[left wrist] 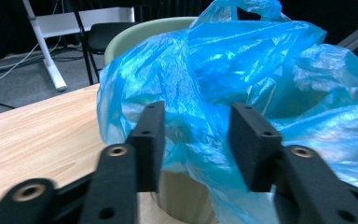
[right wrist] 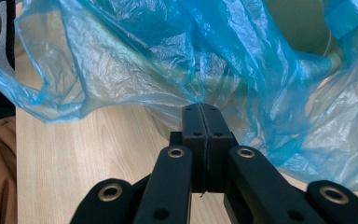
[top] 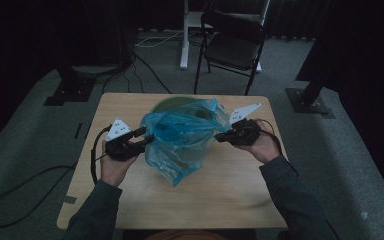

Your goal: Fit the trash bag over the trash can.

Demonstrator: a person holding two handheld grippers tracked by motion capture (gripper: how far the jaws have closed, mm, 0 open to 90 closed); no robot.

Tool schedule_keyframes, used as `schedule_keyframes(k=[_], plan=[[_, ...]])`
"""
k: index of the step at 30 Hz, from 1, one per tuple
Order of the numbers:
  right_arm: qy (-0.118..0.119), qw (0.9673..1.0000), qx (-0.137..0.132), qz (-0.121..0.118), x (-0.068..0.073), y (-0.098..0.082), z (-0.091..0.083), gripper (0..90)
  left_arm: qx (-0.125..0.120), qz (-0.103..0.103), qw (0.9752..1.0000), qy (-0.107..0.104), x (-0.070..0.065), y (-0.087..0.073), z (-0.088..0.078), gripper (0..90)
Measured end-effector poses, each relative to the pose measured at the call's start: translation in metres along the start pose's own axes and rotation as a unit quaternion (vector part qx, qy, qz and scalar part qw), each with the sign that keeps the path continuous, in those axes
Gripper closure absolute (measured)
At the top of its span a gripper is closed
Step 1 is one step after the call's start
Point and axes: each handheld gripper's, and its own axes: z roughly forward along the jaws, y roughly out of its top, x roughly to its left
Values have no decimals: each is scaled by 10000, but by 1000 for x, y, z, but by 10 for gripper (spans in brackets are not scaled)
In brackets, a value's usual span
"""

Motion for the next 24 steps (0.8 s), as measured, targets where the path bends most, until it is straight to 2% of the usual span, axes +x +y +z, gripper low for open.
schedule_keyframes(k=[4, 12, 14, 24], plan=[[-1, 10000, 6, 2, 0, 0, 1, 900, -47, -93, 9999, -8, 3, -4, -4, 640], [-39, 10000, 76, 9, -1, -1, 2, 900, -71, -478, 9988, 36, 21, -10, -6, 735], [-37, 10000, 84, 19, -1, -2, 2, 900, -59, -499, 9987, 52, 22, -11, -6, 775], [-176, 9995, 224, 119, -7, -8, 4, 900, 152, -736, 9965, 377, 41, -19, 2, 846]])
